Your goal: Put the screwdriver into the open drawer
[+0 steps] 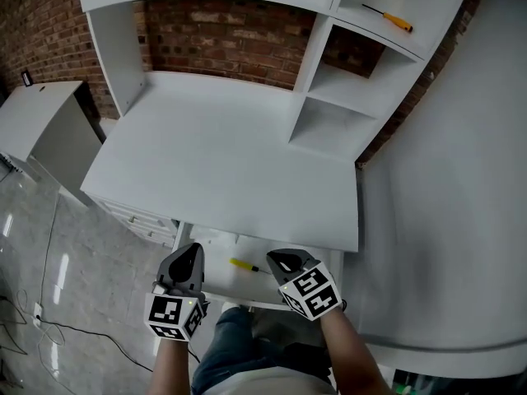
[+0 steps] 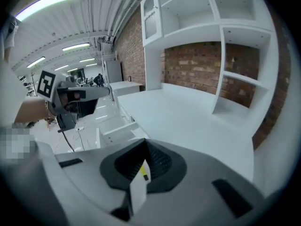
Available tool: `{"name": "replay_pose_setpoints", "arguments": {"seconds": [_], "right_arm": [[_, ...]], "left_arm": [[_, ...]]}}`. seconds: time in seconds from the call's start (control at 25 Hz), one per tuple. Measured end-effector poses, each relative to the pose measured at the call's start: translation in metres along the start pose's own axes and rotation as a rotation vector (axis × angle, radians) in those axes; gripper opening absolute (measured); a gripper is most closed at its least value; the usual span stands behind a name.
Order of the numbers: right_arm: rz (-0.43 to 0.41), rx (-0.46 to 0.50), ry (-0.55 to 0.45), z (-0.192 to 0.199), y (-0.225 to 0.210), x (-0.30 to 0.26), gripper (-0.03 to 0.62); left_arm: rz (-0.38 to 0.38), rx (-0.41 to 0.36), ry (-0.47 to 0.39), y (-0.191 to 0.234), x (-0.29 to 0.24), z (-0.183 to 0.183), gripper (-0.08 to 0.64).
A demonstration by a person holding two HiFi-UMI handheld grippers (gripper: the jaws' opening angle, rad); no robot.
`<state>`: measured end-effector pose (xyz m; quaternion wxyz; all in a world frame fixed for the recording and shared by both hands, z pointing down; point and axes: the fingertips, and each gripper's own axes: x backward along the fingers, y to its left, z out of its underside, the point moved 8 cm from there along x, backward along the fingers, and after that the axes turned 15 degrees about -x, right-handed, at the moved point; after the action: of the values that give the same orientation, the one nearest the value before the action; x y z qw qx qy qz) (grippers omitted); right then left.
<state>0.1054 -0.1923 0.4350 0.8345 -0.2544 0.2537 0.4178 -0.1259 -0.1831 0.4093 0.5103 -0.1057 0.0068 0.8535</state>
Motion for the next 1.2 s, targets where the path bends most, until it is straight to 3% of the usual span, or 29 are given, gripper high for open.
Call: {"name": "replay_pose_setpoints", "arguments": {"seconds": [0.24,0.52,0.72,1.2], "right_arm": [[0.028,-0.022,-0.242,-0.014,0.016,0.073,0.009],[0.01,-0.009,-0.486,0.0,0.032,0.162,0.009],[0.013,0.008,-0.546,0.011,0.037,0.205,0.009],[0.042,0.014,-0.633,0.026,0.031,0.26,0.009]], "left_arm": [[-0.026,-0.048,-0.062,-0.04,0.028,-0.032,0.014],[-0.124,-0.086,-0.149,-0.088,0.071,-0.075,0.014],[-0.16,-0.152,-0.203,-0.121,0.098,-0.108,0.014],[-0.172,-0.208,-0.227,-0.159,0.119,-0.131,0.014]]}}
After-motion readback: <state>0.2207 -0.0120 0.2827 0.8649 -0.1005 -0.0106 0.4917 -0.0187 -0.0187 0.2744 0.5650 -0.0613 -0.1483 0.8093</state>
